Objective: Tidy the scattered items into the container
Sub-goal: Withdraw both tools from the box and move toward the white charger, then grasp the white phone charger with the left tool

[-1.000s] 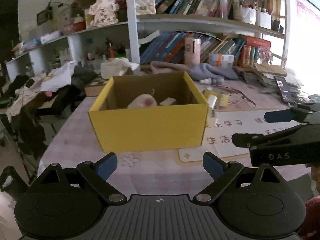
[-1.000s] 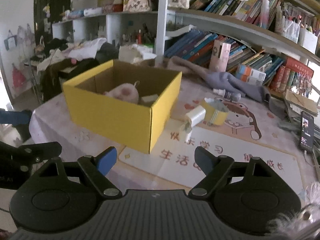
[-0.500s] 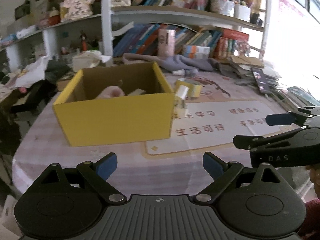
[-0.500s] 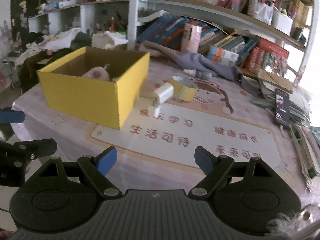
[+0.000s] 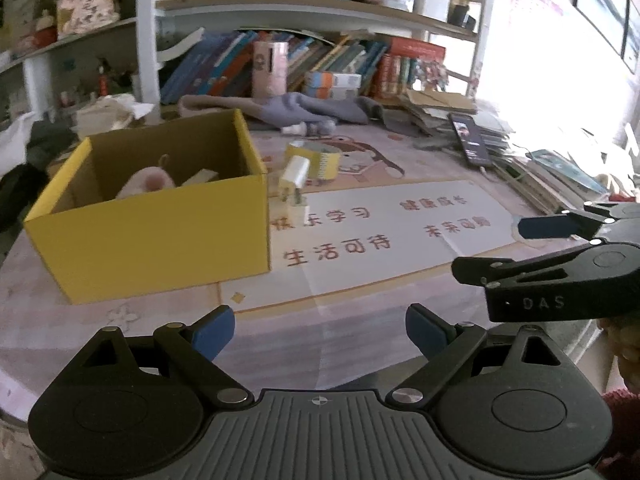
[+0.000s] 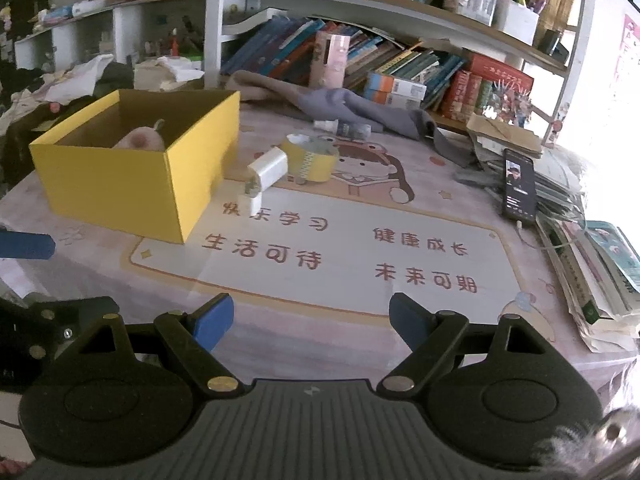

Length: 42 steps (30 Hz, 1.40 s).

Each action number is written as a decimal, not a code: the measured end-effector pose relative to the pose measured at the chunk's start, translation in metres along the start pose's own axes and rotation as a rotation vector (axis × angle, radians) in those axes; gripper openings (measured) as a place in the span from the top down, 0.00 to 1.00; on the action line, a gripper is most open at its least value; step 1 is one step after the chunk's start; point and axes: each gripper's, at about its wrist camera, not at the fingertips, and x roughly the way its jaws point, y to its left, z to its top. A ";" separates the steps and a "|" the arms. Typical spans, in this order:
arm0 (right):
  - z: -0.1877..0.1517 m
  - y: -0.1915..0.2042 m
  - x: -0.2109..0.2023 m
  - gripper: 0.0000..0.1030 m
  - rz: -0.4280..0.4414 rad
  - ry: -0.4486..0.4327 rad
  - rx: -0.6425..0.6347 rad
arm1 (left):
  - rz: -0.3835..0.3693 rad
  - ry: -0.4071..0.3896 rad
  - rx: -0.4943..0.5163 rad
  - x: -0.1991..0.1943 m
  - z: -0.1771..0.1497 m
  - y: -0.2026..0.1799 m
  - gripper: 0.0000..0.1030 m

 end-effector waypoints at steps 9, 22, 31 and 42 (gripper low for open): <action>0.009 -0.015 0.013 0.18 -0.007 -0.010 -0.001 | -0.019 0.014 0.012 0.020 0.012 -0.009 0.09; 0.026 -0.046 0.050 0.18 0.046 0.004 -0.024 | 0.003 0.042 0.008 0.055 0.033 -0.029 0.10; 0.046 -0.086 0.083 0.18 0.105 0.012 -0.068 | 0.053 0.056 -0.024 0.090 0.054 -0.056 0.15; 0.075 -0.136 0.130 0.18 0.248 -0.007 -0.096 | 0.242 0.038 -0.039 0.132 0.080 -0.085 0.19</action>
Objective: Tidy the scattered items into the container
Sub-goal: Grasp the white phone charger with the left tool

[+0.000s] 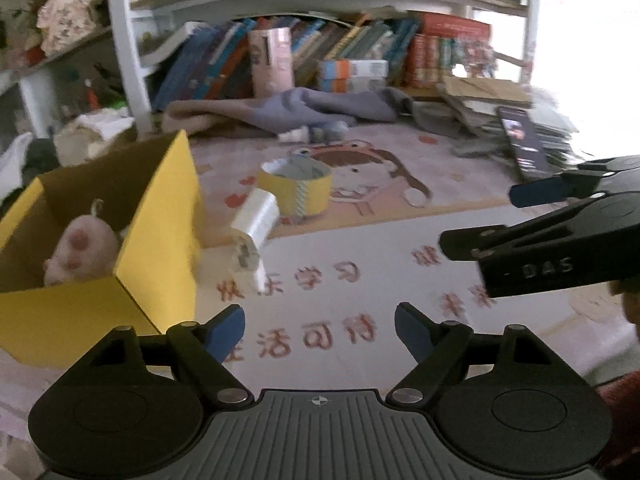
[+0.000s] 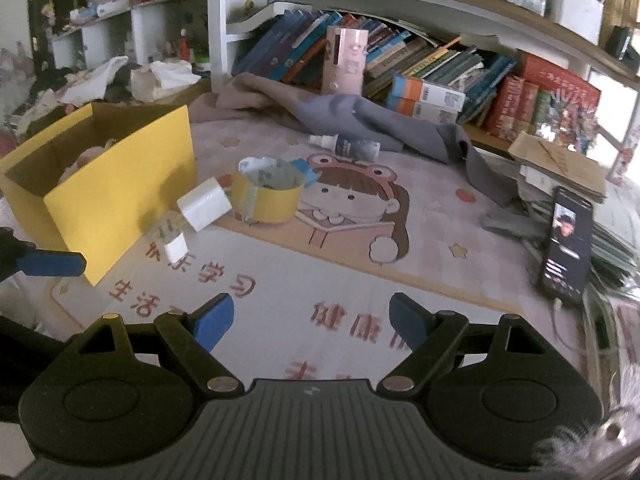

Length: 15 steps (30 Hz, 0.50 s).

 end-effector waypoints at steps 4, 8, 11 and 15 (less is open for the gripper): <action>0.011 -0.016 0.018 0.18 0.070 -0.016 -0.007 | 0.085 0.008 -0.026 0.016 0.010 -0.002 0.27; 0.022 -0.023 0.042 0.18 0.111 -0.016 -0.019 | 0.144 0.013 -0.064 0.033 0.020 -0.003 0.31; 0.033 -0.026 0.060 0.18 0.147 -0.014 -0.012 | 0.206 0.008 -0.092 0.047 0.026 -0.005 0.37; 0.047 -0.026 0.082 0.18 0.170 -0.027 -0.024 | 0.276 -0.005 -0.174 0.063 0.030 -0.002 0.42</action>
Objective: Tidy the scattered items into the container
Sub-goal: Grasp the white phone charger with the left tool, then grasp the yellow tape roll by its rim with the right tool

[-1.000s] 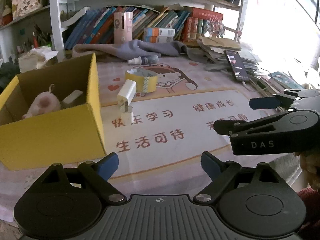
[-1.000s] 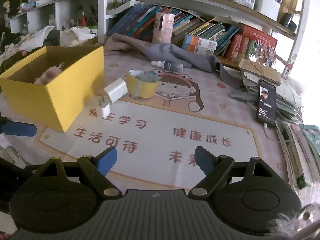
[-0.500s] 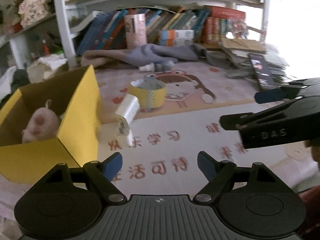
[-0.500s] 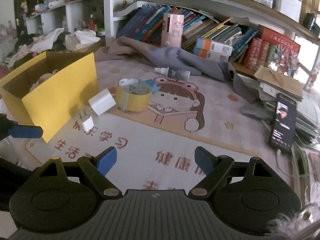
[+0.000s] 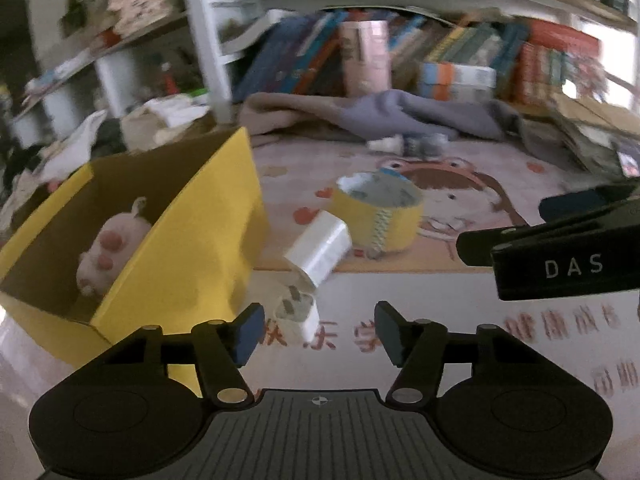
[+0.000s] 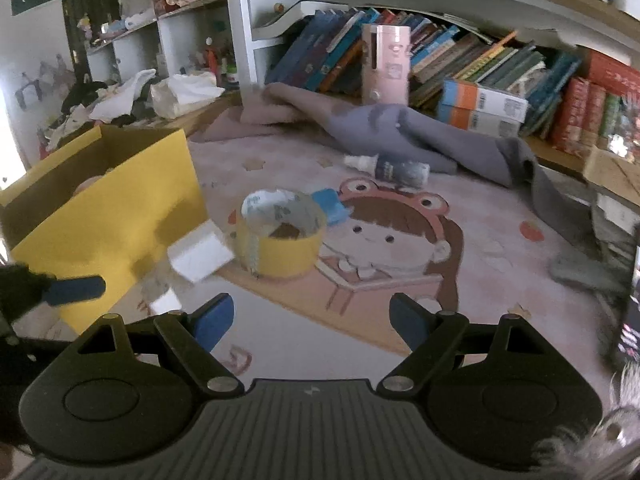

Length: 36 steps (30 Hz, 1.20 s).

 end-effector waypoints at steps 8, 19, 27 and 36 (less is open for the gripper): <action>0.019 0.002 0.038 0.18 0.038 -0.022 -0.071 | 0.075 0.030 -0.081 0.033 0.001 -0.001 0.52; 0.031 -0.001 0.093 0.06 0.104 0.042 -0.008 | 0.089 0.109 -0.173 0.060 -0.003 0.008 0.65; 0.038 0.005 0.118 0.06 0.119 0.042 0.019 | 0.067 0.099 -0.167 0.059 -0.005 0.007 0.72; 0.036 -0.001 0.123 0.20 0.110 0.087 0.023 | 0.011 0.118 -0.135 0.047 -0.011 0.001 0.72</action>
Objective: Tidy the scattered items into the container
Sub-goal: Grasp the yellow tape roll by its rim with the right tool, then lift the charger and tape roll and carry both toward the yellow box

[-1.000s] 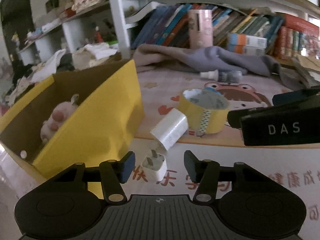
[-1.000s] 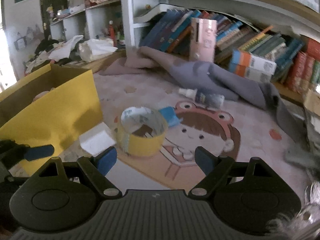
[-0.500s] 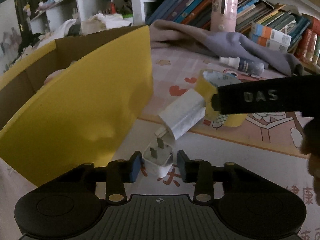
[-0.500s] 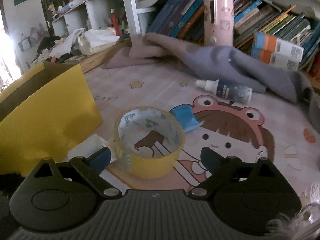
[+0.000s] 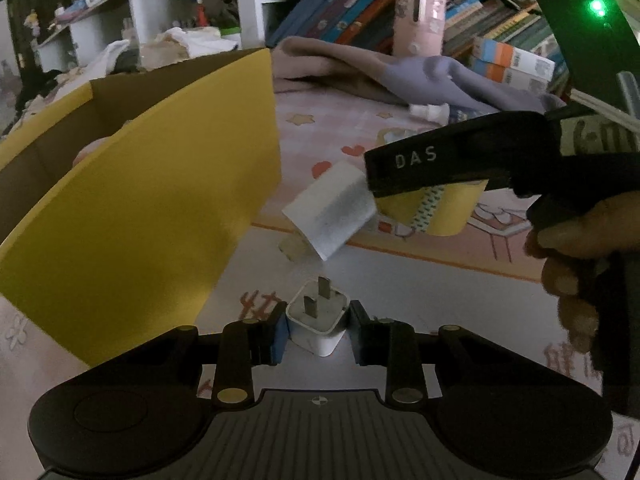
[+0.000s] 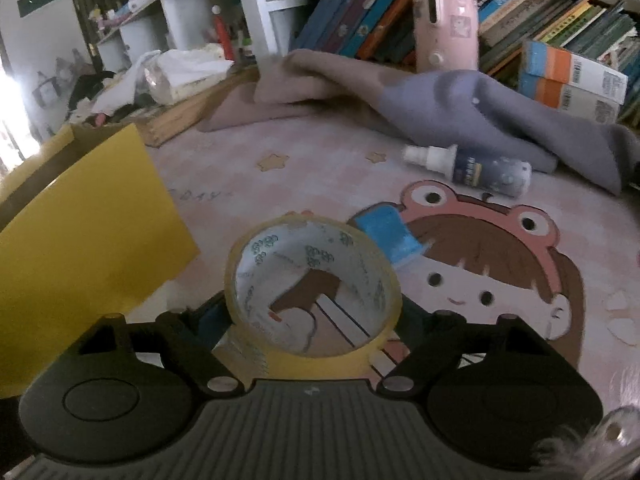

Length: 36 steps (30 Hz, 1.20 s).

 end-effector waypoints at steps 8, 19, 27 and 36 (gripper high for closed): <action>-0.029 -0.021 -0.034 0.21 -0.074 0.027 -0.031 | -0.037 -0.020 0.042 -0.014 -0.004 -0.002 0.72; -0.045 -0.016 -0.100 0.21 -0.088 -0.024 -0.078 | -0.099 -0.130 0.097 -0.068 0.005 0.004 0.72; -0.046 -0.011 -0.144 0.21 -0.083 -0.055 -0.013 | -0.132 -0.142 0.139 -0.102 0.010 0.018 0.72; -0.062 0.007 -0.184 0.21 -0.095 -0.093 -0.035 | -0.187 -0.145 0.174 -0.133 0.010 0.026 0.72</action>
